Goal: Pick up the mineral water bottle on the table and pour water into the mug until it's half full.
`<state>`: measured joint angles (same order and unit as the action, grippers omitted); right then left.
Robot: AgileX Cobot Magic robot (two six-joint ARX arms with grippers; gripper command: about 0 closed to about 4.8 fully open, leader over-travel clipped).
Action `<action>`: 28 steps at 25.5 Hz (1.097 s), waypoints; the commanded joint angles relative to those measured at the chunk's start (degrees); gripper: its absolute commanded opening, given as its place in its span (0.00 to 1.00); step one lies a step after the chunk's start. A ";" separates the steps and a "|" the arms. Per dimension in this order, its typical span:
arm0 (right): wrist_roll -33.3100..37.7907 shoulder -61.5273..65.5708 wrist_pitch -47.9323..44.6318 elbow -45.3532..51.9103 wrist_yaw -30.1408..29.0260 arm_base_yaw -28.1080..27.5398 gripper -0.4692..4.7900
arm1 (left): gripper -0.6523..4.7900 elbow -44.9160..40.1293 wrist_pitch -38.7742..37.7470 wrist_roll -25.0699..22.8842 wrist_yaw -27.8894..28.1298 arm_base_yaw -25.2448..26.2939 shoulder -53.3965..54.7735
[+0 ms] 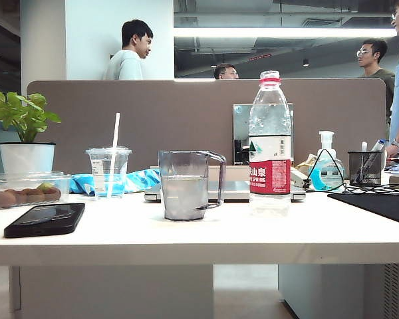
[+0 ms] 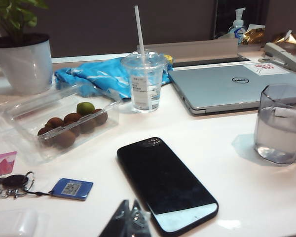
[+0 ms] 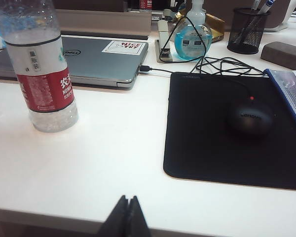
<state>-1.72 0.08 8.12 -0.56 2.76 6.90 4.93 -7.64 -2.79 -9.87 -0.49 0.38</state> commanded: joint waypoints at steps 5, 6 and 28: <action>0.22 -0.04 -0.31 0.07 0.07 -0.02 0.08 | 0.11 -2.25 0.85 0.72 5.16 0.09 0.02; 0.22 -0.04 -0.33 0.07 0.07 -0.04 0.08 | 0.11 -2.64 1.05 0.76 5.18 0.09 0.02; 0.22 -0.04 -0.31 0.07 0.07 0.00 0.08 | 0.11 -4.42 2.97 2.60 8.15 0.09 0.02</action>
<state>-1.72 0.05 8.54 -0.56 2.76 6.90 0.32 -5.34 -0.36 -1.45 -0.38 0.36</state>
